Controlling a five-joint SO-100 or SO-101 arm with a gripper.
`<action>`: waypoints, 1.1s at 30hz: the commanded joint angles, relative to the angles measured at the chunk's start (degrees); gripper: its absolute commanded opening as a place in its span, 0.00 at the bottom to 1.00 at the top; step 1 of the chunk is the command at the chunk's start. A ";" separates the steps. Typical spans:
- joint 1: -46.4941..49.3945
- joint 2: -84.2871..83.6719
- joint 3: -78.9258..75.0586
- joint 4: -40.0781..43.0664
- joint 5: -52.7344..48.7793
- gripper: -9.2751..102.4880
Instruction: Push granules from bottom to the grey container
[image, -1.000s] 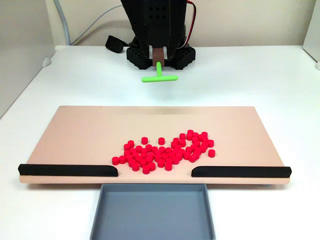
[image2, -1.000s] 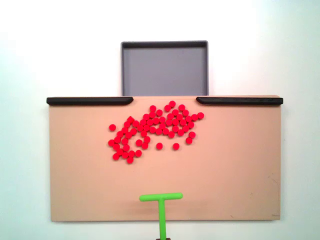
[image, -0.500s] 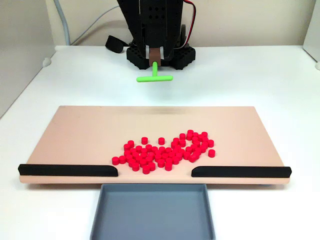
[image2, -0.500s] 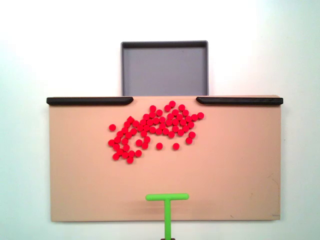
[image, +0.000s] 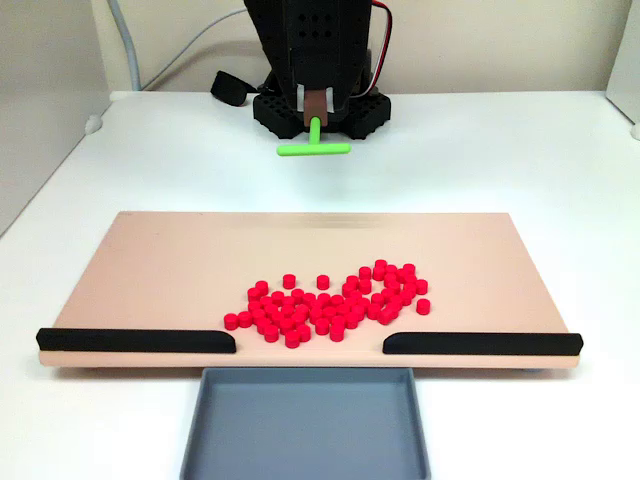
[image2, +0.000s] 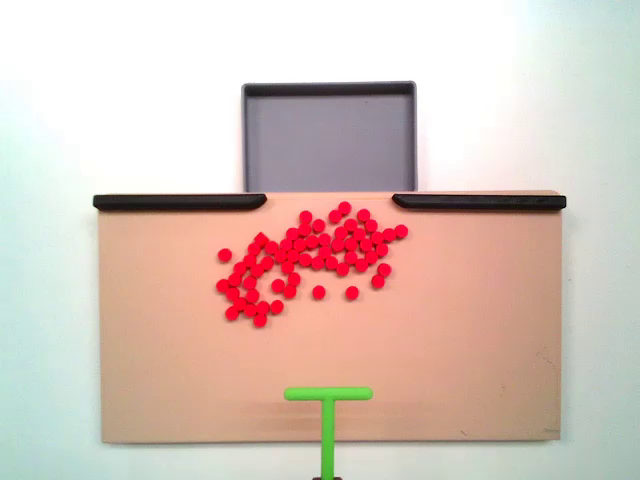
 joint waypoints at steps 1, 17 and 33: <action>-0.44 0.97 -0.26 -0.26 0.44 0.08; -5.54 2.55 4.04 -0.26 4.39 0.08; -7.82 4.48 12.30 -9.49 6.15 0.08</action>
